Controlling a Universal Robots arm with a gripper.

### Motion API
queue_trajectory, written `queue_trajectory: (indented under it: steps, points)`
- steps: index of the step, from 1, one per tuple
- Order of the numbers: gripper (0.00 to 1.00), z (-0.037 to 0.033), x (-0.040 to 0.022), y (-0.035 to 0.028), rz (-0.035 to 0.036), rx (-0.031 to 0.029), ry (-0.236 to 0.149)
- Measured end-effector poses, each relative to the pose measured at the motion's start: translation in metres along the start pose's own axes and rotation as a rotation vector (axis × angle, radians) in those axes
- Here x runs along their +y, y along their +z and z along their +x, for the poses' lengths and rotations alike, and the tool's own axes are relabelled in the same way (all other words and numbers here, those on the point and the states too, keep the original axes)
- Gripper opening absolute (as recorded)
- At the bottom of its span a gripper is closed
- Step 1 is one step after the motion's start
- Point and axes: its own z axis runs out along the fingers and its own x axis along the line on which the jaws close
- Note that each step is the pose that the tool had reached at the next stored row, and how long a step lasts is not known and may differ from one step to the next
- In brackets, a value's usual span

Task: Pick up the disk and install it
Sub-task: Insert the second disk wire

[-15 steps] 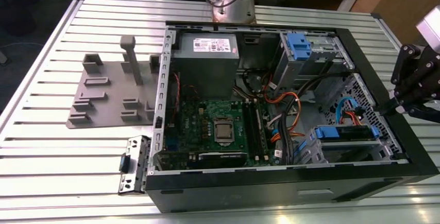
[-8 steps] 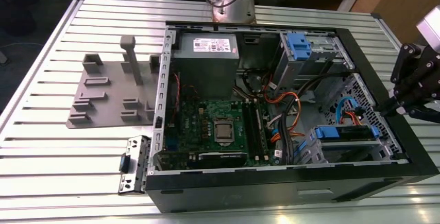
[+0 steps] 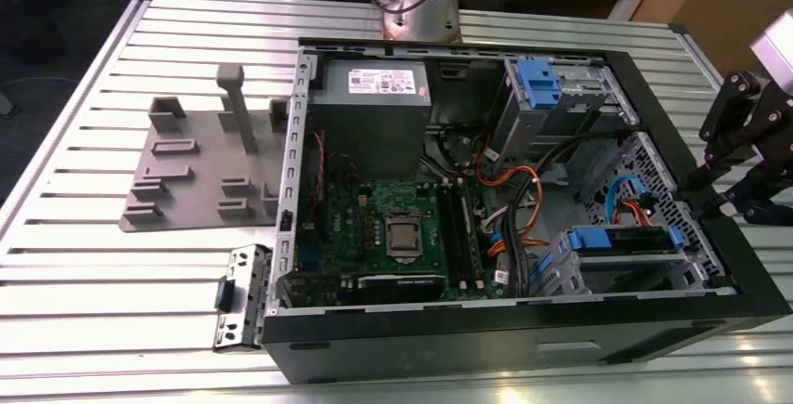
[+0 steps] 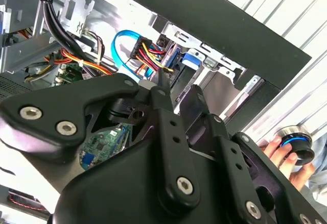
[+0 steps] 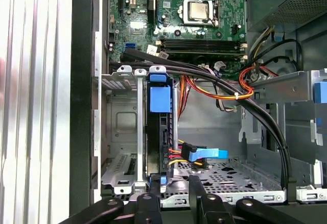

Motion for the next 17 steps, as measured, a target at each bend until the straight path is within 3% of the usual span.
queue_trajectory:
  steps: [2,6,8,10,13,17]
  points:
    - [0.35,-0.001,0.0023,0.0018,0.0001,0.0014,0.0]
    - [0.35,-0.0068,0.0168,0.0082,0.0012,0.0021,0.0]
    - [0.35,-0.0119,0.021,0.0123,0.0013,0.0026,0.0]
    - [0.35,-0.0145,0.0221,0.0162,0.0013,0.0035,0.0]
    - [0.35,-0.0144,0.0219,0.0212,0.0013,0.0106,0.0]
    - [0.35,-0.0131,0.0218,0.0241,0.0012,0.0114,0.0]
